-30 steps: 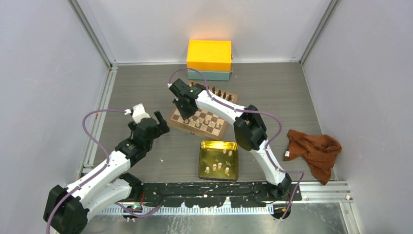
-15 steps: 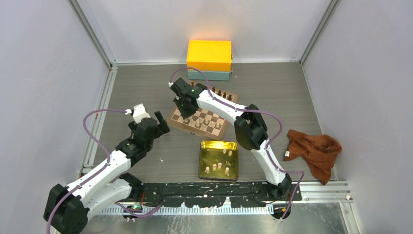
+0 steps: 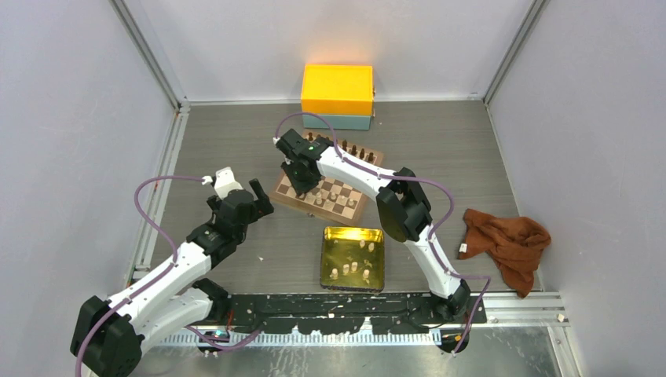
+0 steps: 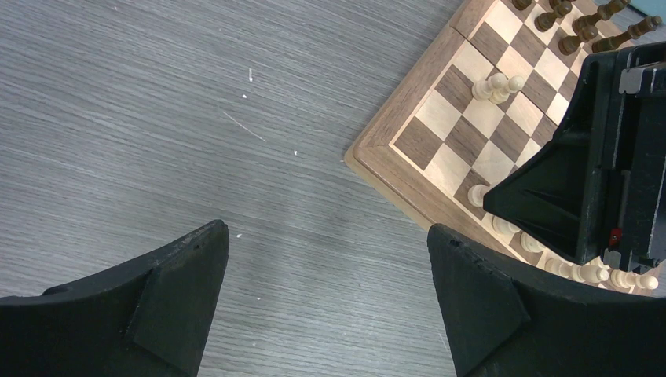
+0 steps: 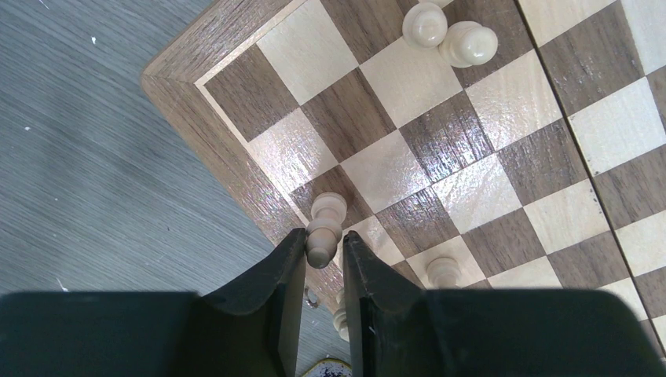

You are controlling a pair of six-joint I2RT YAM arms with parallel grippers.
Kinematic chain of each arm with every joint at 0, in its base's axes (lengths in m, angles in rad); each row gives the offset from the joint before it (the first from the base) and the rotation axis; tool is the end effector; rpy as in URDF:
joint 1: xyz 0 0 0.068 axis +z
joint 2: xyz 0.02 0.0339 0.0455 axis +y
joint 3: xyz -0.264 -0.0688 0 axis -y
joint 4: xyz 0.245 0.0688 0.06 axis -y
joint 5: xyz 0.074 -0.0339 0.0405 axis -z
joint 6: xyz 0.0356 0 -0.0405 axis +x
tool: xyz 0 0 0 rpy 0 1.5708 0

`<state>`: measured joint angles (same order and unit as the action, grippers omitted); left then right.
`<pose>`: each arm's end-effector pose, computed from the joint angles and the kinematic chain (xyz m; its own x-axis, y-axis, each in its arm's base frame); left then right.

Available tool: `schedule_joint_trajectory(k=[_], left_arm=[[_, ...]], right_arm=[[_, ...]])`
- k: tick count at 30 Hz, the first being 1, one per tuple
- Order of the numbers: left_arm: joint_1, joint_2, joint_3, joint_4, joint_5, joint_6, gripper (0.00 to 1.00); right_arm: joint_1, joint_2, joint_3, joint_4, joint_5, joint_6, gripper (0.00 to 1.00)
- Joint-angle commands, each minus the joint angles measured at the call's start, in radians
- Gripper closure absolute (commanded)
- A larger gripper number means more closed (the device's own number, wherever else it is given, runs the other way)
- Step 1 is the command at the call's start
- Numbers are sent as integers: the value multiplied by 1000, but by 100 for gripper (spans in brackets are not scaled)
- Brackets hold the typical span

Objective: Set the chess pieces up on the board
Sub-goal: Place the chess piece on the chessboard, then pick up the chess piece from the storage box.

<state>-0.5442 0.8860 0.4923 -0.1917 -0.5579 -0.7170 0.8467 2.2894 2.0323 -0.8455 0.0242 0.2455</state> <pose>0.1716 -0.0818 0.2218 -0.3969 -0.4114 -0.8205 -0.2641 0.9073 -0.3272 0.3289 0.3706 0.2102 -0.7537 -0.4855 -0.4430 -0.5757 0.8128 0.0887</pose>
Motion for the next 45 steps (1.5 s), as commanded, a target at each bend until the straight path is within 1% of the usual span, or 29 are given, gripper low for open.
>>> schedule_joint_trajectory(k=[1, 11, 40, 45], left_arm=[[-5, -7, 5, 40, -32, 13, 2], [-5, -7, 6, 38, -33, 14, 2], [-5, -18, 12, 29, -37, 14, 2], [-5, -25, 13, 22, -43, 14, 2]], right_arm=[[-3, -56, 6, 15, -4, -18, 70], [-4, -67, 15, 17, 2, -30, 69], [-4, -66, 109, -27, 22, -59, 68], [-2, -107, 89, -30, 33, -57, 68]])
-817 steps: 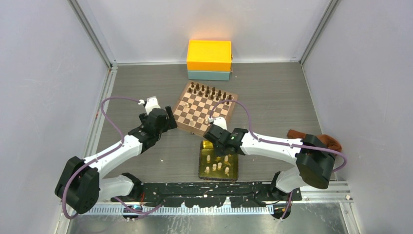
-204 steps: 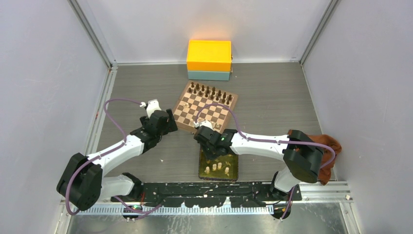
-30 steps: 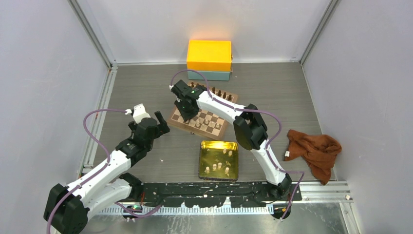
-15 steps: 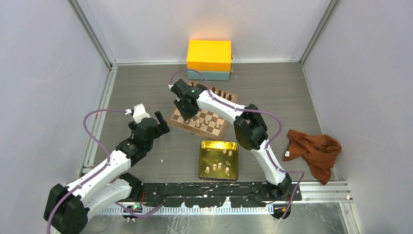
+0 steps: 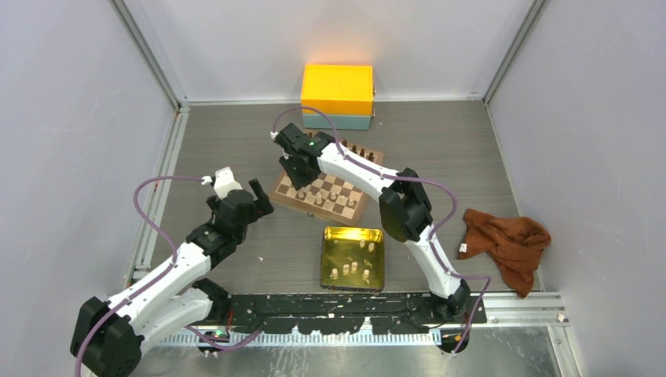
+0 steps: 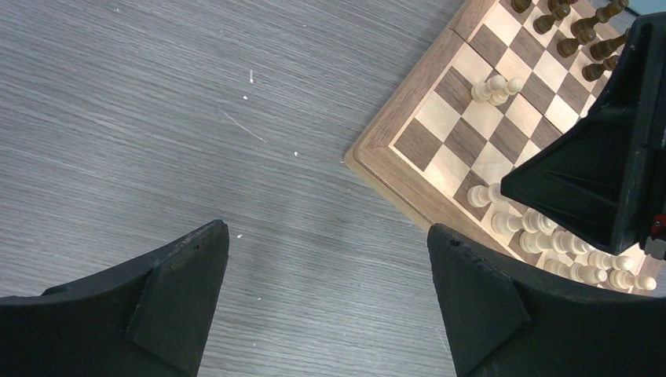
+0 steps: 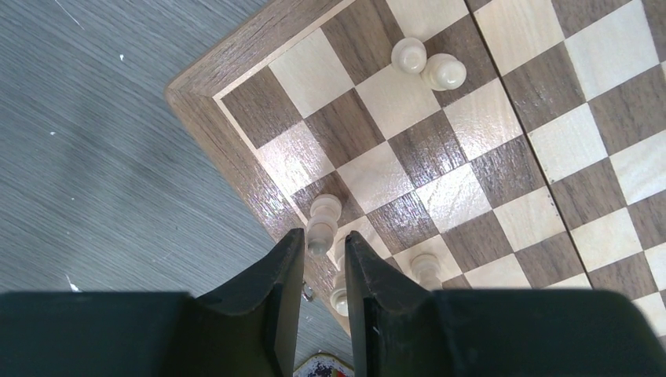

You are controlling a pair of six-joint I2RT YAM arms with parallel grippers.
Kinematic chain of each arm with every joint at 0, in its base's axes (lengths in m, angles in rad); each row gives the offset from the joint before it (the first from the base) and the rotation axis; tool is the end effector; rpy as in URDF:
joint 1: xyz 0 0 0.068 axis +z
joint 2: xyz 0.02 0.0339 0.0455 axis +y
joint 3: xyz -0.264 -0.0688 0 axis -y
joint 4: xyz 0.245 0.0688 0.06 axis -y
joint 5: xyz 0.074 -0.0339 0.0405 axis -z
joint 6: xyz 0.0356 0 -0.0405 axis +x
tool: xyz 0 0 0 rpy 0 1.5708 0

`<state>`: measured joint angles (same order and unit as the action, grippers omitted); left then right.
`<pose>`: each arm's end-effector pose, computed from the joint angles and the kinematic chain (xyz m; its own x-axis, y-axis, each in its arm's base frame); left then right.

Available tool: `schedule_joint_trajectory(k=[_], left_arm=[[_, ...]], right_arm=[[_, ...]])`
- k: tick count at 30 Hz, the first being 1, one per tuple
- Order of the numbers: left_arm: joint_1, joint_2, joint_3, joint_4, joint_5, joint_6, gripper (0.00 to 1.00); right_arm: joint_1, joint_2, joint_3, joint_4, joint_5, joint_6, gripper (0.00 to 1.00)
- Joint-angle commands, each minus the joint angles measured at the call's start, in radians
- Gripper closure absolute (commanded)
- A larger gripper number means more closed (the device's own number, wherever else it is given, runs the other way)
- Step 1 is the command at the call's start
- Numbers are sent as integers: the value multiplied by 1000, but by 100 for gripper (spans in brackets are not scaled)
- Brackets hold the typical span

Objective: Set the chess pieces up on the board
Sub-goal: Pick up the chess piece from the storage box.

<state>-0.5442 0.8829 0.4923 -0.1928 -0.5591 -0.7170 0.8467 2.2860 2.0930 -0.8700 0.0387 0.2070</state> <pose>0.1712 -0.0816 0.2223 -0.3948 -0.4122 -0.8211 -0.2643 0.9069 -0.3282 0.3312 0.3724 0.2290 -0.7178 -0.5017 -0.4828 -0.6014 0.7962 0.0669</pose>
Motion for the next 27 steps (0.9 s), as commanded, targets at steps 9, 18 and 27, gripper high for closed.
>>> schedule_joint_trajectory(k=[9, 18, 27], left_arm=[[-5, -45, 33, -23, -51, 23, 2], [-5, -65, 47, -59, -51, 28, 2], [-7, -56, 42, -52, -64, 28, 3]], right_arm=[[38, -320, -169, 41, 81, -6, 68], [156, -686, -586, 95, 136, 83, 68], [322, -916, -869, 84, 177, 240, 68]])
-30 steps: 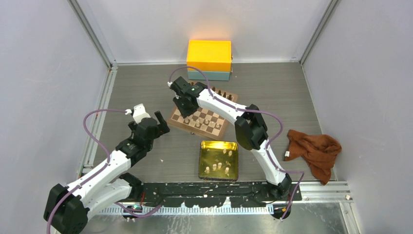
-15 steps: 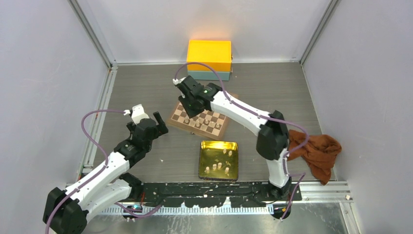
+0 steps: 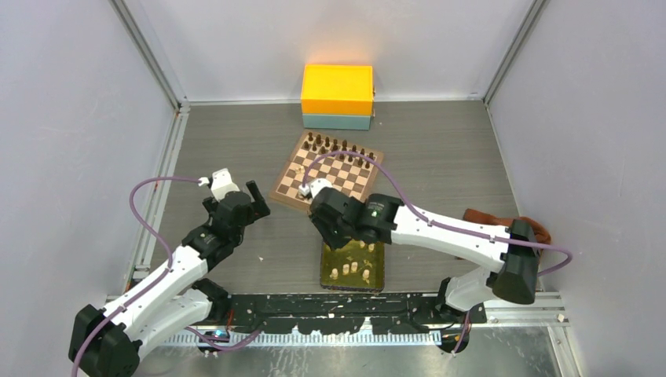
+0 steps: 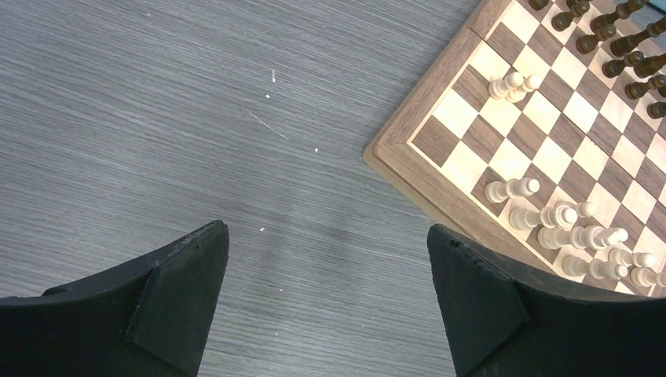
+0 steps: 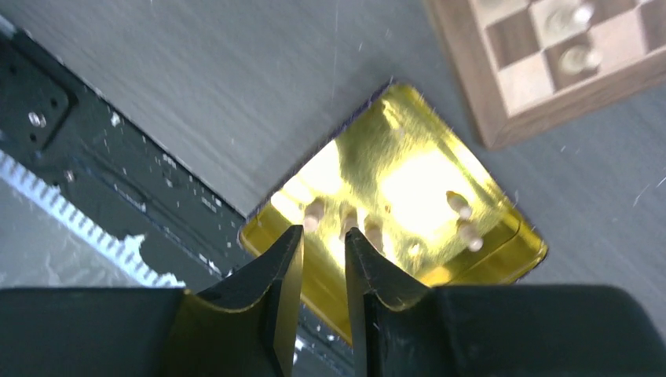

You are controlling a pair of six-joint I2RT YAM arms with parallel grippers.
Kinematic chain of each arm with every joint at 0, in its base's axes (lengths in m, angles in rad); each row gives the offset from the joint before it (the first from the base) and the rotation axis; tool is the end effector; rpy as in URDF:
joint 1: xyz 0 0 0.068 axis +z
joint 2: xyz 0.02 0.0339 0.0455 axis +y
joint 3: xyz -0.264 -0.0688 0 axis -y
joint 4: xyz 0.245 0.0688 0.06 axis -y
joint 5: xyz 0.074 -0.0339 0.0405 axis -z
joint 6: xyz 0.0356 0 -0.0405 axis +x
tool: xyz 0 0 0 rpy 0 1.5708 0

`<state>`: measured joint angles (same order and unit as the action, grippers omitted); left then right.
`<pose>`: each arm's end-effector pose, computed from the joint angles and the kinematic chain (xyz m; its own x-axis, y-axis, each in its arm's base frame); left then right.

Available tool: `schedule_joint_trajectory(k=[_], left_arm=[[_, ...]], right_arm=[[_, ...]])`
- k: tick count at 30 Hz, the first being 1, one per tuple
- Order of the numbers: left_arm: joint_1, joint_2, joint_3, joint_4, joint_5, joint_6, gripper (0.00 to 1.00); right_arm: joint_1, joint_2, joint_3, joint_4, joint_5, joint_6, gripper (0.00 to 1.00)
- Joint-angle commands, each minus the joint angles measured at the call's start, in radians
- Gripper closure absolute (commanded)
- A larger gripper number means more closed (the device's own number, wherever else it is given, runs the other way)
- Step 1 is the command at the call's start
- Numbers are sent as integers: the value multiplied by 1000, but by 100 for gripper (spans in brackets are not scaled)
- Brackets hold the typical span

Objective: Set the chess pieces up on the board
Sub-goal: Pick up the chess piece from the storage box.

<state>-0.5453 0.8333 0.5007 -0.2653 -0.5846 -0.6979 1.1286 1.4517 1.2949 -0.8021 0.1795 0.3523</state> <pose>0.1635 -0.0762 0.2273 -0.3961 -0.3865 -0.8329 -0.2767 0.9152 -0.2931 0.1352 0.2708 0.3074 -0.6205 -0.5171 -0.5896 -0.6726 0.7375 0.0610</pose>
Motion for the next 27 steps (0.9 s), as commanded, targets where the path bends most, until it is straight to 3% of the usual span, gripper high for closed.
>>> schedule_joint_trajectory(k=[1, 9, 27], left_arm=[[-5, -3, 32, 22, -38, 9, 3], [-5, 15, 29, 35, -44, 7, 3], [-5, -4, 9, 38, -60, 5, 2]], right_arm=[[51, -96, -94, 17, 33, 107, 68], [124, -107, -163, 21, 13, 132, 64], [132, 6, -198, 91, -77, 112, 54]])
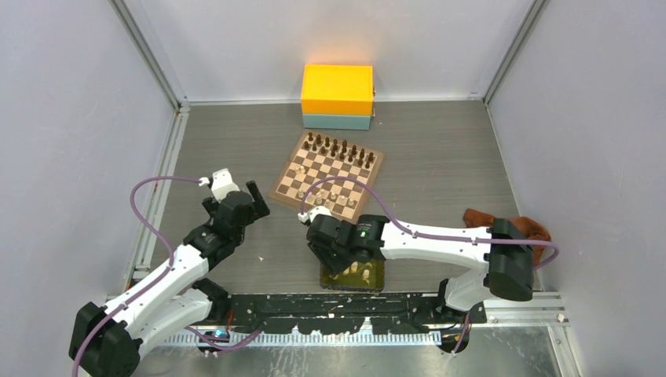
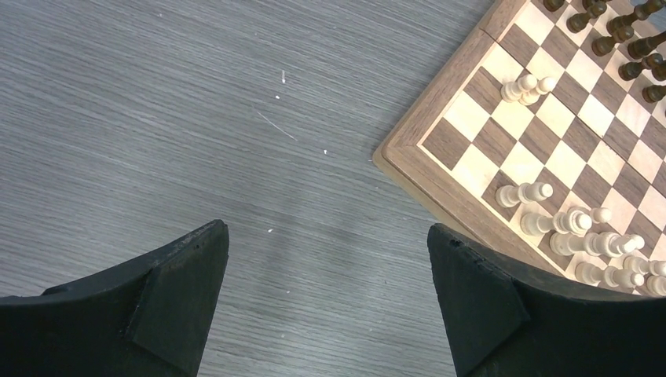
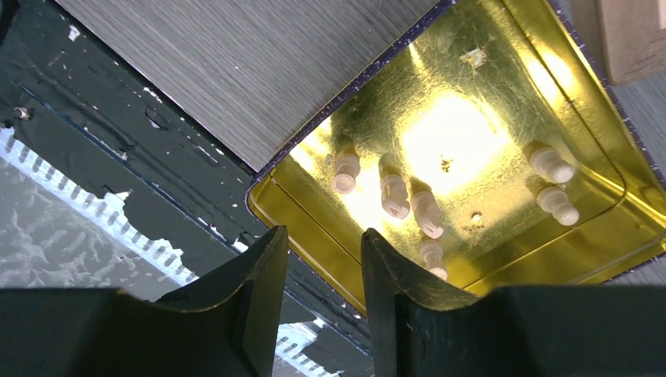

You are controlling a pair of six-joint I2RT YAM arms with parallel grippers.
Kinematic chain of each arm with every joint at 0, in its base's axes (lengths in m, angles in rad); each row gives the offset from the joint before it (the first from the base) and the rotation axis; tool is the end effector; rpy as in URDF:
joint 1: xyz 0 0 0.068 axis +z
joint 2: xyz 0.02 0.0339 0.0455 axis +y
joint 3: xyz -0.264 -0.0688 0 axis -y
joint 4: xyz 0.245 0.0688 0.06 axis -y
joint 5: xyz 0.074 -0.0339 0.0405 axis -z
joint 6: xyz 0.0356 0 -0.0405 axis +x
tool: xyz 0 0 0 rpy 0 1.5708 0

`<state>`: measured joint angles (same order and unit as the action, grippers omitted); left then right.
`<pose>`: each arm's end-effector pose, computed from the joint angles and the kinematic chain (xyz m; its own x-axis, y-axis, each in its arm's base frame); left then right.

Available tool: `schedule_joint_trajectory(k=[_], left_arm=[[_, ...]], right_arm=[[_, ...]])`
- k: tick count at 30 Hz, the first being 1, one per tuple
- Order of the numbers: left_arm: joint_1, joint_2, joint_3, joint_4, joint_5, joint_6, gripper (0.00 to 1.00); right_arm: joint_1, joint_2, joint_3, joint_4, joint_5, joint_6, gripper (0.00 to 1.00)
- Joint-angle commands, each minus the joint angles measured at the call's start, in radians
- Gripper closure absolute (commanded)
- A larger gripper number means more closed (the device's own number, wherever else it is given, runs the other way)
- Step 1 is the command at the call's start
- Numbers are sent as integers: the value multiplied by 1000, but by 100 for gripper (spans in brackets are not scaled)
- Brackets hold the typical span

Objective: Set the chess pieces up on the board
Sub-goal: Pick up the chess piece from the storage box.

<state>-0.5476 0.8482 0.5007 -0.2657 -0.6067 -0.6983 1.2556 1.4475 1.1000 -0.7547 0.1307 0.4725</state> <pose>0.1648 -0.0767 0.2251 -0.3954 -0.3775 -0.8373 -0.2932 0.9158 -0.2745 0.0936 0.2721 0.2510 -0.6670 -0.5900 -0.4551 -0.6972 0.7096 0.1020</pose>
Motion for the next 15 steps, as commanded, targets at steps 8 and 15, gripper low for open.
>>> schedule_joint_trajectory(k=[8, 15], left_arm=[[-3, -21, 3, 39, -39, -1, 2], [-3, -15, -1, 45, -36, -6, 2]], right_arm=[[5, 20, -27, 52, -43, -27, 55], [5, 35, -54, 80, -52, -36, 55]])
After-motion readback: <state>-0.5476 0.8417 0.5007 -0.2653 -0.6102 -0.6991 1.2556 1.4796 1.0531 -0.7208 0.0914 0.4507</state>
